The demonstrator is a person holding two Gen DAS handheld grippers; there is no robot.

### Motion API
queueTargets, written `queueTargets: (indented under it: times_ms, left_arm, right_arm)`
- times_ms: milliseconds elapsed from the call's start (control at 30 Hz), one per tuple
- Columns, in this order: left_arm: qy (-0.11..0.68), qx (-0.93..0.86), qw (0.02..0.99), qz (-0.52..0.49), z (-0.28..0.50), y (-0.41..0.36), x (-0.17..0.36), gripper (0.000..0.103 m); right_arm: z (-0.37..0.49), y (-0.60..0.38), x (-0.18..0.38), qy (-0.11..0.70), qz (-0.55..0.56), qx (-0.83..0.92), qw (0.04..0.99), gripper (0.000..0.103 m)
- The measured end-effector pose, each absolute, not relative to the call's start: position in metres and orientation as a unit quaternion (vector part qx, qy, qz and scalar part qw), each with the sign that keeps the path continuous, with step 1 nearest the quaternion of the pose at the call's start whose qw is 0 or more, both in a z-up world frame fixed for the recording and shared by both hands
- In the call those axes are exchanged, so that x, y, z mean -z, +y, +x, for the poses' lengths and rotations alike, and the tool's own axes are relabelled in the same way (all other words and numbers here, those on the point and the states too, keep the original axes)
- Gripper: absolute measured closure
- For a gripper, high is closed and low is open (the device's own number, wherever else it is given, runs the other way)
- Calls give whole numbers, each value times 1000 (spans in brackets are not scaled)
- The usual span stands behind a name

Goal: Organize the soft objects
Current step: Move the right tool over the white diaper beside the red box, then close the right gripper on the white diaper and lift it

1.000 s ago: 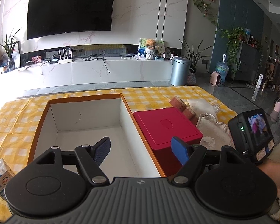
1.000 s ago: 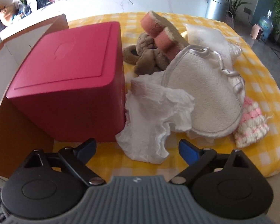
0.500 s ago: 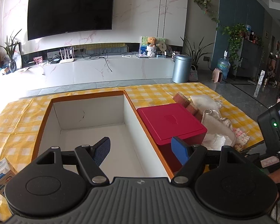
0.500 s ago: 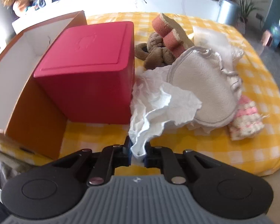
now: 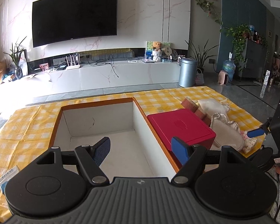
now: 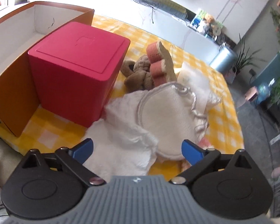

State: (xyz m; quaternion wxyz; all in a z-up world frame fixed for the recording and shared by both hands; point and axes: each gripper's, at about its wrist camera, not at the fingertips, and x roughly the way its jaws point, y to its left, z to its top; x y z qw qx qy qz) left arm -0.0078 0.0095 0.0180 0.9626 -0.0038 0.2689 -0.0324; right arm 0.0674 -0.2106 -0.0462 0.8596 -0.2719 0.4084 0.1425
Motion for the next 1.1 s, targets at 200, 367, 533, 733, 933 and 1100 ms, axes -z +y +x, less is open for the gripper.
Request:
queueTargets:
  times_ms: [200,367,533,733,933,1100]
  left_arm:
    - [275,34,961,4,-6,9,-15,16]
    - [278,34,960,5,-5,10,-12,16]
    - [280,30,959,7,-4,10,-11,16]
    - [281,28,959,8,-3,9,-11,16]
    - [284,32,958,9,-5,11,-12,16]
    - [281,35,959,1,-6,14,-20,16]
  right_arm:
    - [81,-192,69,445,-319,-228,805,4]
    - [97,-190,76,477,-286,-246,794,3]
    - [116,-187,91,522,-258,-253,773,5]
    - [118,-189,90,539,-228,-247,772,70]
    - [101,-197,65,510,-174,-288,792,95]
    - [85,-225,22,472,-52,-302,827,95]
